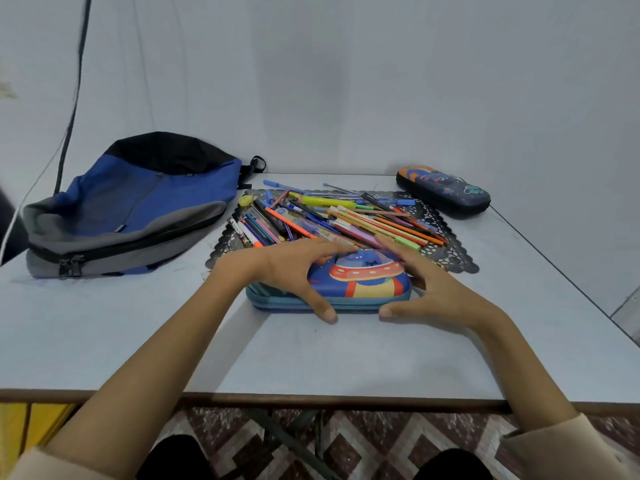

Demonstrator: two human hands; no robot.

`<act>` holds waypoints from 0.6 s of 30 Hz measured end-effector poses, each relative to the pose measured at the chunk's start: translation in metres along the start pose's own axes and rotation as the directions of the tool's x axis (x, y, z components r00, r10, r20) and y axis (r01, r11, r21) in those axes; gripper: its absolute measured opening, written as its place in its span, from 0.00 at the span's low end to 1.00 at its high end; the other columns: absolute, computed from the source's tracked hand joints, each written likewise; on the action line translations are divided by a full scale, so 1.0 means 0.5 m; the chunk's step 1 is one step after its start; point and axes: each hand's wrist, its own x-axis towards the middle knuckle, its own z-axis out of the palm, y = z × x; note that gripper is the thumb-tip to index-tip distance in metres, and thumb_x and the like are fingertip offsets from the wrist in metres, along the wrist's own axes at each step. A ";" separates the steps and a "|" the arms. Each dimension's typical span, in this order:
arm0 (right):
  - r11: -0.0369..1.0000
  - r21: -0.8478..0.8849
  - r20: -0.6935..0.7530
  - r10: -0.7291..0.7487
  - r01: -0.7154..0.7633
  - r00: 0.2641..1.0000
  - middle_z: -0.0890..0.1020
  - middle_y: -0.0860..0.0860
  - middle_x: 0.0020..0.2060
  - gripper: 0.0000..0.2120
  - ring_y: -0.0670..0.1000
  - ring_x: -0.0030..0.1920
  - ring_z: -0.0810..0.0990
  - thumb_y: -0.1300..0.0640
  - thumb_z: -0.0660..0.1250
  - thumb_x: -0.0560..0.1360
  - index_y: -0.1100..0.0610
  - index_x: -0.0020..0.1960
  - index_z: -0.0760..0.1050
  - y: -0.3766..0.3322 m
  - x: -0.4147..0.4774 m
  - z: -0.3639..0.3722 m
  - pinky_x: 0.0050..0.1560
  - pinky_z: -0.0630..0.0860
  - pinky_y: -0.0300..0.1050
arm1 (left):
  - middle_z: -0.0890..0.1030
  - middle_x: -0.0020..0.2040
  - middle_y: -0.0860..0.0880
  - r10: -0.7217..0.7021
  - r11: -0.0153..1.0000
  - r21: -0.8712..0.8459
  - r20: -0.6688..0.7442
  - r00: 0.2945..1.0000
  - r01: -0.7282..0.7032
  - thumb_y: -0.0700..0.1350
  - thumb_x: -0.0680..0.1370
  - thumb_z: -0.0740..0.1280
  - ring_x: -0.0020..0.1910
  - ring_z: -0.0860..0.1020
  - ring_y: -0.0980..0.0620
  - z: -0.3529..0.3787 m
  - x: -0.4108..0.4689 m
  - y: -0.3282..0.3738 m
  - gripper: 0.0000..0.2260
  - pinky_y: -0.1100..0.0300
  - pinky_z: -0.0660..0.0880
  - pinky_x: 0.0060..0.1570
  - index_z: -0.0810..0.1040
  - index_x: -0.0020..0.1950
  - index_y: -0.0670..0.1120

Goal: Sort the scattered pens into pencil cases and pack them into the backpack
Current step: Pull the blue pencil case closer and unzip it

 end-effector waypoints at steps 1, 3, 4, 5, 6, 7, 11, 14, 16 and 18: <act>1.000 0.015 -0.006 -0.006 0.006 1.000 0.71 0.35 0.66 0.47 0.37 0.59 0.77 0.58 0.81 0.64 0.34 0.73 0.59 0.003 0.001 0.001 0.51 0.77 0.34 | 0.63 0.72 0.62 -0.001 0.998 -0.057 0.010 1.000 0.002 0.62 0.67 0.76 0.68 0.65 0.59 -0.006 -0.001 0.000 0.46 0.63 0.63 0.67 0.54 0.78 0.62; 1.000 0.005 -0.025 -0.029 0.029 0.999 0.70 0.34 0.66 0.48 0.36 0.61 0.75 0.53 0.80 0.64 0.32 0.73 0.55 0.010 0.005 0.000 0.53 0.75 0.31 | 0.66 0.70 0.63 -0.036 0.986 -0.160 0.033 0.999 0.041 0.64 0.68 0.74 0.67 0.68 0.59 -0.022 -0.010 0.010 0.41 0.63 0.65 0.65 0.57 0.76 0.65; 1.000 0.003 -0.042 -0.028 0.029 0.999 0.69 0.34 0.66 0.48 0.35 0.62 0.74 0.52 0.79 0.64 0.30 0.73 0.53 0.013 0.008 -0.002 0.54 0.74 0.31 | 0.67 0.69 0.62 -0.065 0.972 -0.224 0.040 0.997 0.072 0.64 0.68 0.72 0.67 0.69 0.58 -0.031 -0.015 0.016 0.37 0.61 0.67 0.66 0.60 0.74 0.66; 0.999 0.020 -0.059 -0.024 0.025 0.998 0.69 0.35 0.66 0.50 0.36 0.63 0.73 0.52 0.78 0.65 0.30 0.73 0.51 0.017 0.012 -0.003 0.56 0.74 0.32 | 0.69 0.70 0.60 -0.103 0.949 -0.293 0.052 0.993 0.114 0.65 0.69 0.70 0.67 0.71 0.57 -0.041 -0.022 0.022 0.34 0.58 0.68 0.66 0.63 0.73 0.66; 0.999 0.042 -0.074 -0.018 0.021 0.997 0.70 0.38 0.66 0.52 0.38 0.64 0.73 0.53 0.78 0.65 0.31 0.74 0.48 0.023 0.016 -0.006 0.59 0.74 0.35 | 0.71 0.70 0.57 -0.144 0.917 -0.363 0.081 0.986 0.164 0.65 0.70 0.69 0.66 0.73 0.54 -0.053 -0.029 0.030 0.31 0.55 0.70 0.66 0.66 0.72 0.63; 0.998 0.053 -0.089 -0.016 0.021 0.996 0.72 0.42 0.65 0.54 0.39 0.64 0.74 0.55 0.79 0.65 0.32 0.75 0.46 0.027 0.020 -0.008 0.60 0.74 0.38 | 0.75 0.68 0.53 -0.176 0.872 -0.441 0.128 0.976 0.215 0.66 0.71 0.67 0.64 0.76 0.50 -0.066 -0.038 0.039 0.29 0.52 0.72 0.65 0.70 0.70 0.58; 0.999 -0.044 -0.256 -0.035 0.024 0.966 0.79 0.48 0.55 0.39 0.45 0.56 0.79 0.65 0.76 0.69 0.43 0.72 0.65 0.037 0.030 -0.014 0.49 0.77 0.35 | 0.86 0.49 0.46 -0.260 0.665 -0.697 0.122 0.958 0.269 0.60 0.79 0.59 0.45 0.84 0.48 -0.097 -0.068 0.048 0.20 0.58 0.81 0.44 0.81 0.55 0.47; 0.980 -0.201 -0.400 -0.079 -0.003 0.913 0.83 0.47 0.47 0.21 0.48 0.51 0.81 0.68 0.74 0.69 0.48 0.56 0.79 0.052 0.042 -0.021 0.52 0.79 0.43 | 0.86 0.47 0.46 -0.318 0.648 -0.715 0.058 0.946 0.262 0.56 0.81 0.58 0.40 0.84 0.51 -0.078 -0.081 0.022 0.18 0.62 0.80 0.39 0.82 0.51 0.46; 0.968 -0.248 -0.427 -0.085 -0.027 0.900 0.84 0.48 0.44 0.15 0.50 0.47 0.82 0.66 0.75 0.69 0.50 0.51 0.83 0.057 0.049 -0.023 0.52 0.79 0.51 | 0.86 0.47 0.46 -0.349 0.621 -0.733 0.058 0.935 0.277 0.55 0.80 0.61 0.41 0.84 0.50 -0.055 -0.094 0.000 0.17 0.61 0.80 0.42 0.81 0.53 0.44; 0.948 -0.315 -0.411 -0.095 -0.044 0.907 0.85 0.48 0.43 0.12 0.50 0.45 0.82 0.64 0.76 0.69 0.54 0.51 0.84 0.055 0.060 -0.025 0.51 0.79 0.52 | 0.85 0.52 0.43 -0.337 0.643 -0.722 0.031 0.941 0.254 0.56 0.72 0.67 0.49 0.84 0.46 -0.032 -0.105 -0.022 0.22 0.54 0.79 0.55 0.79 0.59 0.42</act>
